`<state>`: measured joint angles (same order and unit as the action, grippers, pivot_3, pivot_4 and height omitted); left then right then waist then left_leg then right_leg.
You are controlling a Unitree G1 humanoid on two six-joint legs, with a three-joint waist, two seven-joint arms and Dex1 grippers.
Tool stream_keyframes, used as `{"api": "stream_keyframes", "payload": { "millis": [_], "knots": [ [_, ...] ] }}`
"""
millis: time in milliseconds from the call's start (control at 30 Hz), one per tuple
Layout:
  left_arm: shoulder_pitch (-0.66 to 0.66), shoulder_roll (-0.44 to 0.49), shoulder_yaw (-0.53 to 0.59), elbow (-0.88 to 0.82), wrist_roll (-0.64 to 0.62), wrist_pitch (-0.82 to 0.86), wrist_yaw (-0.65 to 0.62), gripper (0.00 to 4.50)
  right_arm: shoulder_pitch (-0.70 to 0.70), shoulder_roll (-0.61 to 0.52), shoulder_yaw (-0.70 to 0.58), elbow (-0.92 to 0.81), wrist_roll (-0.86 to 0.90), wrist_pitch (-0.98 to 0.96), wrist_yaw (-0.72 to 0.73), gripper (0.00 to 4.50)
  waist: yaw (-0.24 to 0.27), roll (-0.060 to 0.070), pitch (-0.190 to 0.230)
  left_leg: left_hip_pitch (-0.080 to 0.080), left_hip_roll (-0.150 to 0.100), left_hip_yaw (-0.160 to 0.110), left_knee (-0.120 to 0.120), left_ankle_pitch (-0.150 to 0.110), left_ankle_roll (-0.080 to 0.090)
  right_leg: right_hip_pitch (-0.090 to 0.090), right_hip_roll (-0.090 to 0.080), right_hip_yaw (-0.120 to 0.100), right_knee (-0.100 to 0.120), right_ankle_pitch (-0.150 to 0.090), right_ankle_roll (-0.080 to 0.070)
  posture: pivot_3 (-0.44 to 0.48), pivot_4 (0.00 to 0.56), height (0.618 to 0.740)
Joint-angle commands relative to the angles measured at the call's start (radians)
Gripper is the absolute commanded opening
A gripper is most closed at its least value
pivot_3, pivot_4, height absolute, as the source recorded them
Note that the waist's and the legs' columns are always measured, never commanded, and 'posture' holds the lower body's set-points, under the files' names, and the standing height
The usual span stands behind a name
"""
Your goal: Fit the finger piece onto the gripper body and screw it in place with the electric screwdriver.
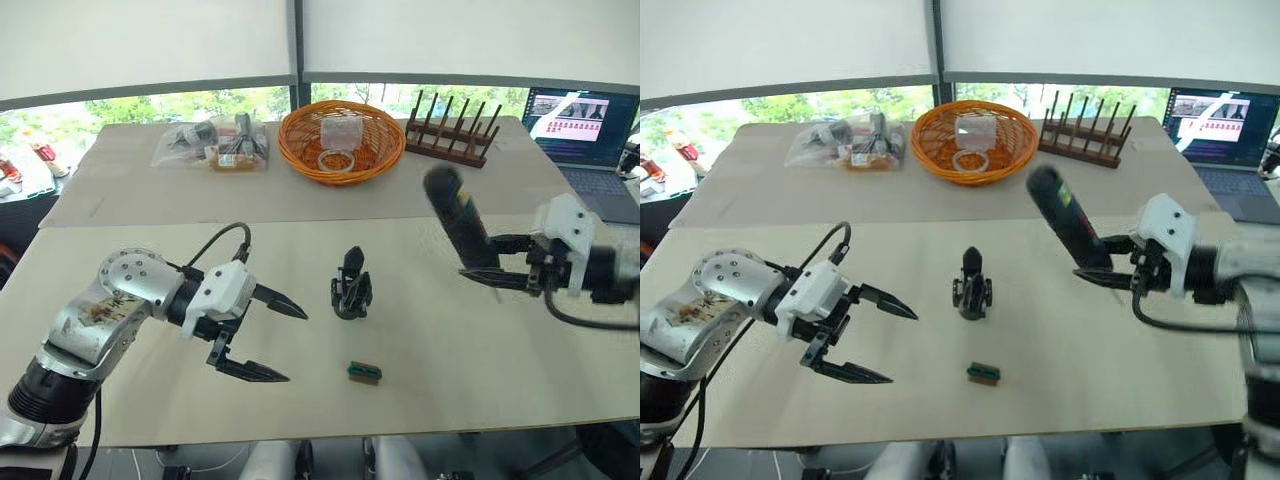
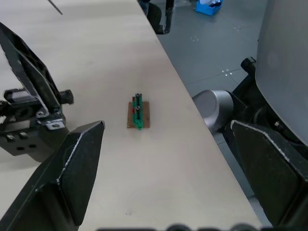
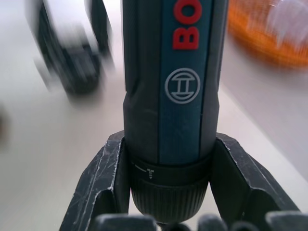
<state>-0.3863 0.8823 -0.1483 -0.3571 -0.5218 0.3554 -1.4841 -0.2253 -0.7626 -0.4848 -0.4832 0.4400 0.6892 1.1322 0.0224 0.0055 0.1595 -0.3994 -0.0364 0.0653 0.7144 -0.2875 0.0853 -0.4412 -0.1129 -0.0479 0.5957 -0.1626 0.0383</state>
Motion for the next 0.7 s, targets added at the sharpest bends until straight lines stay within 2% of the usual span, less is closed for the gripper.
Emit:
{"api": "stream_keyframes", "payload": {
  "millis": [33,167,267,333,433,500,600,700],
  "knots": [
    [0.003,-0.042,-0.020,0.042,0.027,-0.071,-0.008,4.50,0.034,0.123,-0.229,-0.249,0.196,0.160,-0.271,1.89,0.006,-0.001,0.000,0.000,-0.001,0.000,0.000,0.000,0.000,0.000,-0.001,0.000,-0.001,0.001,0.001,0.000,0.150,0.740],
    [0.010,-0.102,-0.038,0.121,0.053,-0.124,-0.003,4.50,0.160,0.258,-0.307,-0.442,0.488,0.223,-0.502,1.89,0.014,-0.002,0.000,0.001,-0.001,0.000,0.001,-0.004,-0.006,0.002,-0.002,0.002,-0.001,0.001,0.000,0.000,0.150,0.740],
    [0.011,-0.130,-0.064,0.171,0.062,-0.164,-0.045,4.50,0.306,0.281,-0.228,-0.544,0.582,0.189,-0.542,1.89,0.014,-0.002,0.000,0.002,-0.001,0.000,0.000,0.000,0.001,0.001,0.000,0.002,0.000,0.001,0.000,0.000,0.150,0.740],
    [-0.007,-0.158,-0.098,0.225,0.081,-0.194,-0.077,4.50,0.346,0.267,-0.130,-0.564,0.577,0.144,-0.519,1.89,0.006,-0.002,0.000,0.002,-0.001,0.000,-0.001,0.000,0.001,0.000,0.001,0.002,0.000,0.001,0.000,0.000,0.150,0.740],
    [-0.030,-0.198,-0.123,0.294,0.116,-0.245,-0.090,4.50,0.307,0.266,0.002,-0.540,0.527,0.092,-0.525,1.89,-0.008,-0.002,0.000,0.002,-0.001,0.002,0.001,0.000,0.003,0.002,0.002,0.002,-0.001,0.001,0.000,0.000,0.150,0.740],
    [-0.032,-0.217,-0.144,0.334,0.159,-0.310,-0.096,4.50,0.299,0.255,0.083,-0.511,0.468,0.032,-0.470,1.89,-0.010,-0.003,-0.001,0.002,-0.002,0.002,0.001,-0.003,0.010,0.002,0.002,0.002,-0.001,0.001,0.000,0.000,0.150,0.740],
    [-0.025,-0.213,-0.173,0.391,0.219,-0.380,-0.116,4.50,0.315,0.234,0.145,-0.471,0.409,-0.071,-0.367,1.89,-0.008,-0.003,-0.001,0.002,-0.002,0.001,0.001,-0.003,0.010,0.002,0.003,0.002,-0.001,0.000,0.001,0.000,0.150,0.740],
    [-0.022,-0.233,-0.160,0.412,0.224,-0.400,-0.088,4.50,0.327,0.224,0.184,-0.434,0.369,-0.139,-0.325,1.89,-0.008,-0.003,-0.001,0.001,-0.002,0.002,0.001,-0.001,0.007,0.002,0.003,0.001,-0.001,0.000,0.001,0.000,0.150,0.740]
  ]
}}
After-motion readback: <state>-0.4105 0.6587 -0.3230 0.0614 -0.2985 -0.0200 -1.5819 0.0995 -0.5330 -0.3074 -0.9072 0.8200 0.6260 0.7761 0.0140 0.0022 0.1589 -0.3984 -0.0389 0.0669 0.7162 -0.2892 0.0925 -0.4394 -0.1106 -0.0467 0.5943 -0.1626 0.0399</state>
